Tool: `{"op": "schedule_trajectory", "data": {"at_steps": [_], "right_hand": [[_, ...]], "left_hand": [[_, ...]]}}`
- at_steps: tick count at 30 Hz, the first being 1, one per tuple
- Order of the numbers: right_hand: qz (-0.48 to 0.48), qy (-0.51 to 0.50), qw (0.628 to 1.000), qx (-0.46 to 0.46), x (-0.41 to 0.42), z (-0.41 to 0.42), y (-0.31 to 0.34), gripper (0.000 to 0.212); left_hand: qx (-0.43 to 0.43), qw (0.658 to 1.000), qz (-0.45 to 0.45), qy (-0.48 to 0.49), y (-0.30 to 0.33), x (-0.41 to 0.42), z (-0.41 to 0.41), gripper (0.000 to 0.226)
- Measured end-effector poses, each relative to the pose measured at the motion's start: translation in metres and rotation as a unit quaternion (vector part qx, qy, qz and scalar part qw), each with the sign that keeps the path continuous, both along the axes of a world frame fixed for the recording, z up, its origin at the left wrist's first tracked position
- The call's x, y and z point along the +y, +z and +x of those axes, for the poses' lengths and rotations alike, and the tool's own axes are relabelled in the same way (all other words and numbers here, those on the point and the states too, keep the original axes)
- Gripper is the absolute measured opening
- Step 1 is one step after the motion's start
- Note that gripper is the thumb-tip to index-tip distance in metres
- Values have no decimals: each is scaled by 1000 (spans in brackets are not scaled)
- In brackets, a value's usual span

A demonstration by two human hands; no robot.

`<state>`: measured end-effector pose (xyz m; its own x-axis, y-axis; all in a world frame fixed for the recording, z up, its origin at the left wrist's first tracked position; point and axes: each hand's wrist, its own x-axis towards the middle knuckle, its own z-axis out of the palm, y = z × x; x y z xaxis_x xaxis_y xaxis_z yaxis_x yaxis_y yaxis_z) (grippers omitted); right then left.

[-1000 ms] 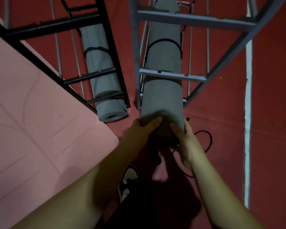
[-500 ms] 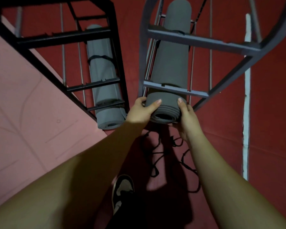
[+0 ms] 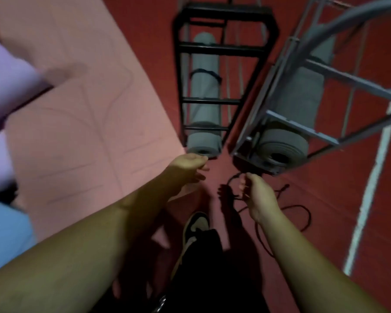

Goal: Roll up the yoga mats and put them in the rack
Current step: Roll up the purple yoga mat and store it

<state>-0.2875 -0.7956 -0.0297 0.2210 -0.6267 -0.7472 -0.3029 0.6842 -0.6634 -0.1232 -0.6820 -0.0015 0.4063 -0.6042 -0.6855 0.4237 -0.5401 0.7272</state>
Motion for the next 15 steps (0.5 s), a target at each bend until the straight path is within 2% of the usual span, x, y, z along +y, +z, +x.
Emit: {"op": "schedule_trajectory", "data": {"at_steps": [2,3,4,6,10,15], "right_hand": [[-30,181,983,-16,36,46,25,15],[-57,276,959,-17,52,68,38,16],[-89,354,931,-12,62,85,46,15],[-162,503,849,-3,101,131,59,12],[-258,664,700,40,164,197,63,13],[-304,800,507,100,243,258,62,18]], "left_hand": [[-36,999,23,15,13,52,21,28],[-52,998,28,25,20,76,32,29],[-65,997,34,34,24,93,39,28],[-97,992,59,64,35,154,61,25],[-118,983,91,106,38,249,94,20],[-131,972,138,136,32,358,128,25]]}}
